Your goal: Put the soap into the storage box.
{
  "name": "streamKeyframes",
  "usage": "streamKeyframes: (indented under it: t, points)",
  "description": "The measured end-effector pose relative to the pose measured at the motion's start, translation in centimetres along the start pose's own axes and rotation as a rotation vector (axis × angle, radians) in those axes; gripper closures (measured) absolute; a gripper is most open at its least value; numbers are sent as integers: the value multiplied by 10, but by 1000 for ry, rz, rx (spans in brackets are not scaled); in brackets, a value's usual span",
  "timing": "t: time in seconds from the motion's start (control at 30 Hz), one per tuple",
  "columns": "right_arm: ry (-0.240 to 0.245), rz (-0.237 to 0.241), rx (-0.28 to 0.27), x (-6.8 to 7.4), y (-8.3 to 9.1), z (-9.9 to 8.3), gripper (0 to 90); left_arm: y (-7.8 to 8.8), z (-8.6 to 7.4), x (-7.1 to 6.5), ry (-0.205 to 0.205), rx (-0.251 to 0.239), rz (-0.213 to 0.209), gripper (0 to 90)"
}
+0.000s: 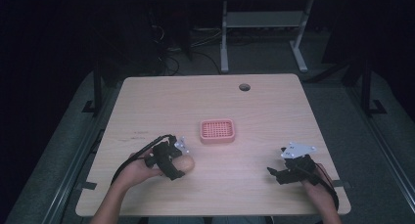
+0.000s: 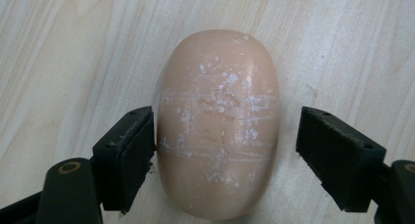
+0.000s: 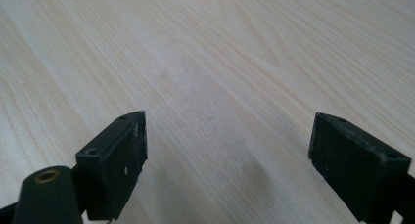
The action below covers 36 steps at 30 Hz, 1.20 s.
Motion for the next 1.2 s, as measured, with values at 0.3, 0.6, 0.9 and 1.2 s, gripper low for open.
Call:
streamKeyframes:
  t: [0.3,0.6,0.9,1.2]
  points:
    - [0,1,1,0,0,0,138,-8,-4,5,7,41,-18,239]
    - [1,2,0,0,0,0,138,-11,-4,6,7,48,-33,246]
    - [1,2,-1,-1,0,0,138,-9,-3,6,4,41,-33,318]
    - [0,2,-3,-1,-1,0,138,-6,-2,6,3,26,-35,321]
Point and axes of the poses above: each handheld gripper's, and its own axes: y roughly backward along the jaws, z roughly out of its top, x roughly to its left, the point moved 10 cm from there along -y, roughly forward along the jaws, and after that the axes turned 7 degrees about -z, right-handed, at the moved point
